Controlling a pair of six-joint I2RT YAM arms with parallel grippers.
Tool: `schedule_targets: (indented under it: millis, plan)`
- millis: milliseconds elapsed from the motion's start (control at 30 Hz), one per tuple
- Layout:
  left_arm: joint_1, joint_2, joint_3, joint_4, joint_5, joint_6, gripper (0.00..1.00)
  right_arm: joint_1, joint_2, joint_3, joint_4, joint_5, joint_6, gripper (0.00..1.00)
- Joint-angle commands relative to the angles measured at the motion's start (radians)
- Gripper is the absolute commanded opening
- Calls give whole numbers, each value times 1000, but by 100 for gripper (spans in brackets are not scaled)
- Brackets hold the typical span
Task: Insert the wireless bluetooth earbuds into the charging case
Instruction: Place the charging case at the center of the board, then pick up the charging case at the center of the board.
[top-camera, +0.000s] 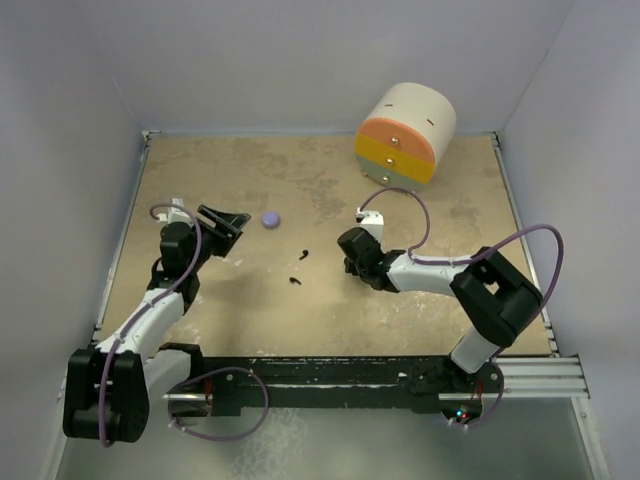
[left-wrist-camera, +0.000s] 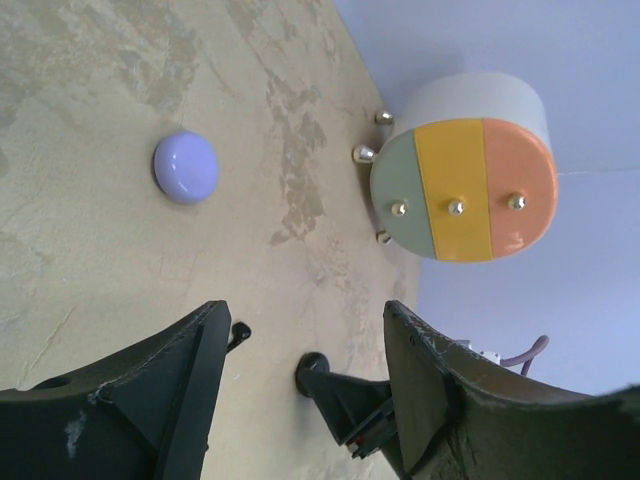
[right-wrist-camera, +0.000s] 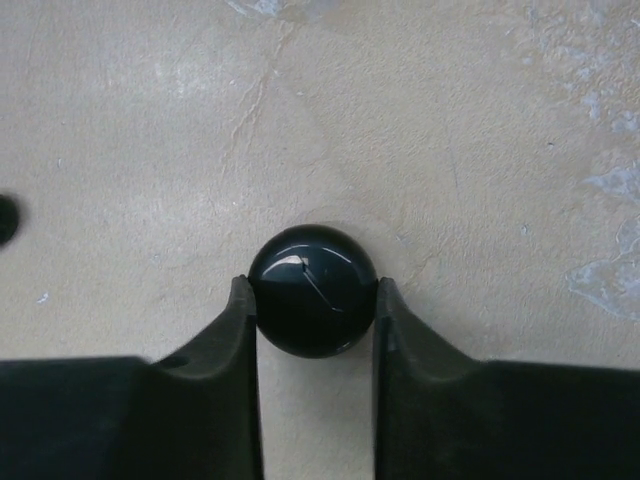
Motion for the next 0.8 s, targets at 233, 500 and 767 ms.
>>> schedule_targets:
  millis: [233,500,767]
  plan:
    - [-12,121,115,-1,198,148,59,14,-84,84,292,-173,-469,0]
    - [-27,162,97,26,247,146,59,13,-84,129,438,-472,-725,0]
    - [-61,251,58,203,320,85,59,13,-19,192,492,-728,-865,0]
